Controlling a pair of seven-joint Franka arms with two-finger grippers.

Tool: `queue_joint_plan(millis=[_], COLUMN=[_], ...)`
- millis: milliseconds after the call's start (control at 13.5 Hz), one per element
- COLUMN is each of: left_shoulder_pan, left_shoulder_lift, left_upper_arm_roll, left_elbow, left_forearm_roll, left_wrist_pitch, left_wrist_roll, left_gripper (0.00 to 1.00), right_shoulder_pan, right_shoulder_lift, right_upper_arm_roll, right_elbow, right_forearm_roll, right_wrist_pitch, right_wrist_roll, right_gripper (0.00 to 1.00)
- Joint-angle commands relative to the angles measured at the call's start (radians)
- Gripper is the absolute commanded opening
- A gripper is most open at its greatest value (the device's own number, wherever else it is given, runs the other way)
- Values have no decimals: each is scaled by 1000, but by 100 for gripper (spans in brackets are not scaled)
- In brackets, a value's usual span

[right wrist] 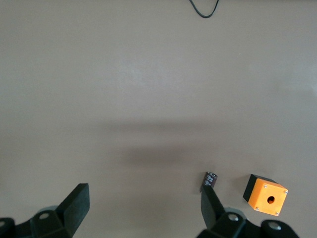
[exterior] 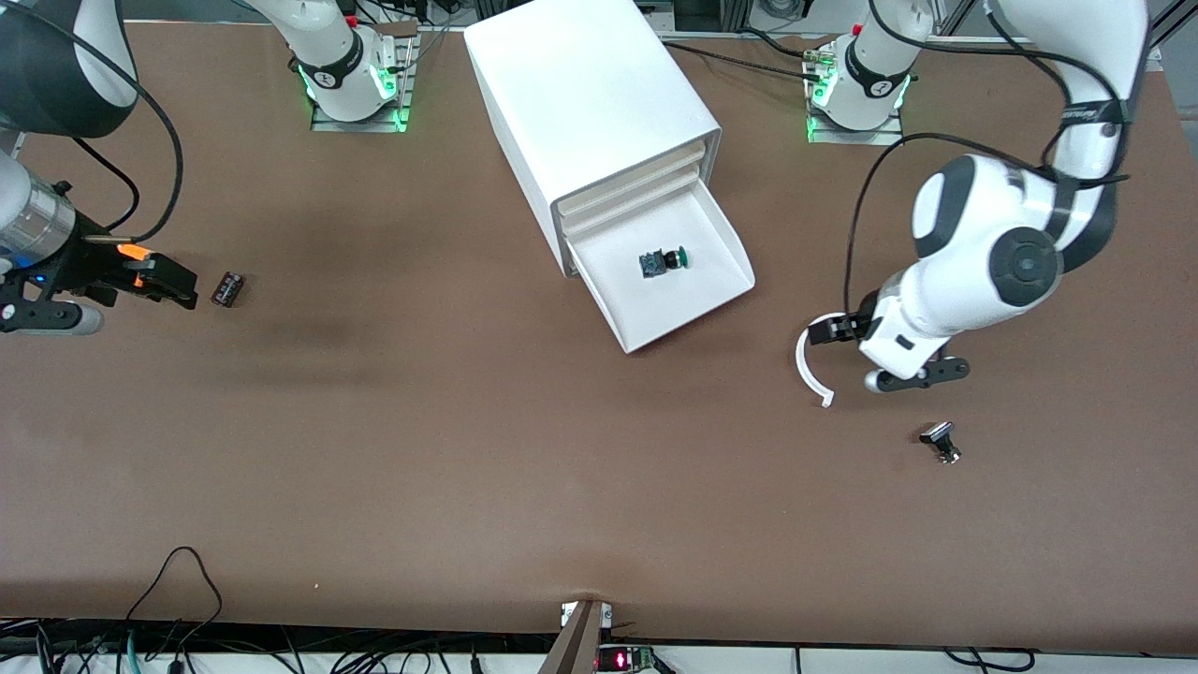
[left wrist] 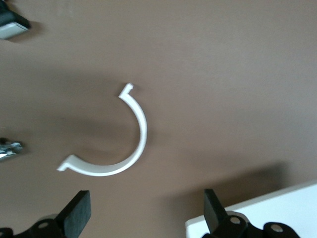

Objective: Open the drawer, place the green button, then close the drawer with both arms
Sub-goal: 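Push the drawer front closed with the left gripper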

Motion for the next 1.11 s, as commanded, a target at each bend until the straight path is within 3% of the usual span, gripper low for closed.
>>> queue_joint_plan(millis=[0, 296, 593, 1037], left_shoulder_pan=[-74, -181, -285, -335], left_shoulder_lift=[48, 139, 214, 171], left_upper_arm_roll=[5, 19, 86, 71], left_elbow=[-6, -6, -7, -101], left_forearm_roll=[-21, -8, 31, 32], left_wrist_pitch=[93, 249, 349, 334], left_wrist_roll=[-131, -290, -396, -439], left_gripper=[100, 100, 100, 100], right_shoulder_pan=[-2, -2, 6, 6], right_shoulder_lift=[-9, -9, -1, 4], right_upper_arm_roll=[-14, -43, -58, -31], right_elbow=[10, 8, 8, 10], right_forearm_roll=[19, 19, 26, 16], right_wrist_pitch=[-21, -67, -61, -41], right_wrist_roll=[-21, -21, -17, -19], right_gripper=[100, 100, 100, 100])
